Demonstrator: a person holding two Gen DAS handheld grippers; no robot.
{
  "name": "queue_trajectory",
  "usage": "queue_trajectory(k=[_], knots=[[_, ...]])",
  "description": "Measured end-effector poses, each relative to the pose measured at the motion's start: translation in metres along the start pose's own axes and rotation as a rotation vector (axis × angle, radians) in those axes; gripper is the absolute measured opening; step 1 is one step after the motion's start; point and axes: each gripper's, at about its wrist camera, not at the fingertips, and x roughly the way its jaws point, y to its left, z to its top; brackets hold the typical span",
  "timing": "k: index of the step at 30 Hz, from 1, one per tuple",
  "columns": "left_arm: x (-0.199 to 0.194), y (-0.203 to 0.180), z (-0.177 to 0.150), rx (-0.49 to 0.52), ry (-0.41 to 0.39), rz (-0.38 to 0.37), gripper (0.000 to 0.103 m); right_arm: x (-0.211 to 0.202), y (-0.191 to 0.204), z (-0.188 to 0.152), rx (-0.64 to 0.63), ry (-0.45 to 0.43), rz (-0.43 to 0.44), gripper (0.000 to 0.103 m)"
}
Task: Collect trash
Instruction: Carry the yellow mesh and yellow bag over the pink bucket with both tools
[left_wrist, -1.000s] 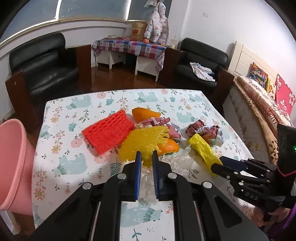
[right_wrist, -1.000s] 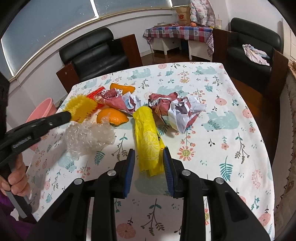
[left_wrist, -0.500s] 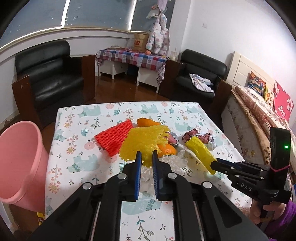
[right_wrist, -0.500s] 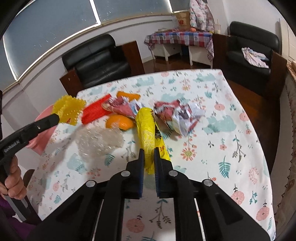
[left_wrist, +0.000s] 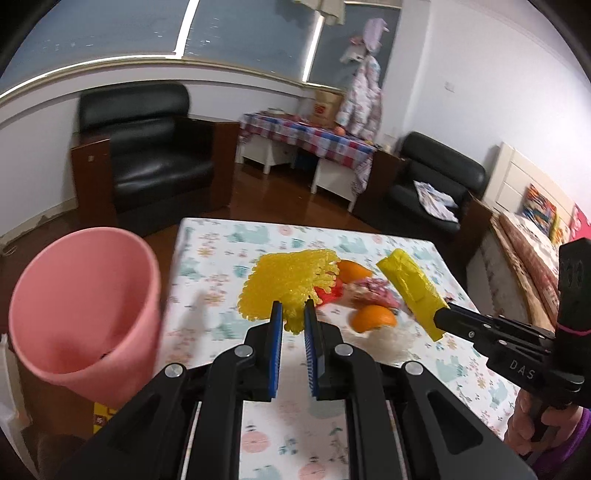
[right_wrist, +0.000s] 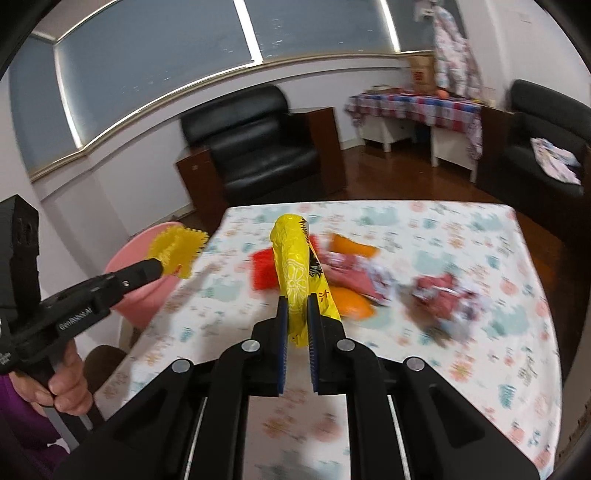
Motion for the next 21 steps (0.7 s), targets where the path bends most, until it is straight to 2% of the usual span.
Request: queue_trajectory(k=[13, 21], knots=[[-0.037, 0.073, -0.005, -0.109, -0.066, 0.155, 0.011, 0.048, 0.096, 0.037, -0.118, 0.042, 0.191, 0.010], [-0.053, 0.114, -0.009, -0.171, -0.084, 0.241, 0.011, 0.079, 0.148, 0.050, -0.165, 0.070, 0.259, 0.010]])
